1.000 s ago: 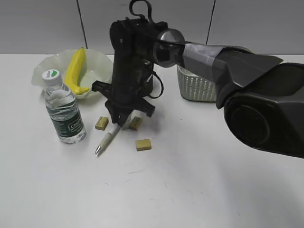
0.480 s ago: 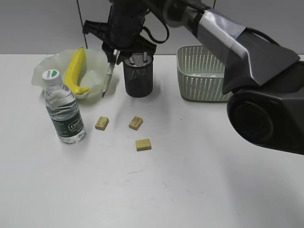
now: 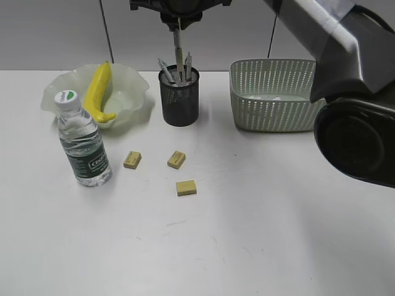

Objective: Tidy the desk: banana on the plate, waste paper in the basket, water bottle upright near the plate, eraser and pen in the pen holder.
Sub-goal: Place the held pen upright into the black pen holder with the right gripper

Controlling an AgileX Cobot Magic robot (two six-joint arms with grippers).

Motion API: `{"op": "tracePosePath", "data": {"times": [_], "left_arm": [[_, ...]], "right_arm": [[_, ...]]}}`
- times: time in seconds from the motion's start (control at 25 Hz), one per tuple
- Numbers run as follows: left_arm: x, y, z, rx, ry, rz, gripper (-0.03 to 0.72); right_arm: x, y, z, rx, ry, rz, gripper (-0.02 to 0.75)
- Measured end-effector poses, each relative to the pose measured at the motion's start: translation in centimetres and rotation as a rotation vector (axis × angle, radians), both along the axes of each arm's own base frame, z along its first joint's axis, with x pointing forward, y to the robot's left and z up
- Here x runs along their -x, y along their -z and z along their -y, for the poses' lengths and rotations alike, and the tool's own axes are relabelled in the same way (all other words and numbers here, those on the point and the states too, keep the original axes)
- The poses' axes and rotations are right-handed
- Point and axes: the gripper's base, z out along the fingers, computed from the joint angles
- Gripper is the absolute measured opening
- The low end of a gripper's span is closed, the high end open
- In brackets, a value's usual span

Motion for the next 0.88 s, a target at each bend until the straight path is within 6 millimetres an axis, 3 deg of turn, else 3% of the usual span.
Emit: {"op": "tracePosePath", "data": {"times": [0.44,0.68,0.88], "left_arm": [[0.0,0.0,0.0,0.000,0.000,0.000,0.385],[0.0,0.0,0.0,0.000,0.000,0.000,0.384],[0.0,0.0,0.0,0.000,0.000,0.000,0.384]], "right_arm": [[-1.9,-1.1,-0.2,-0.045,-0.076,0.215,0.132],[-3.5,2.5,-0.1,-0.026,-0.069,0.191,0.132],[-4.5,4.1,-0.3,-0.044,-0.080,0.217,0.132]]}}
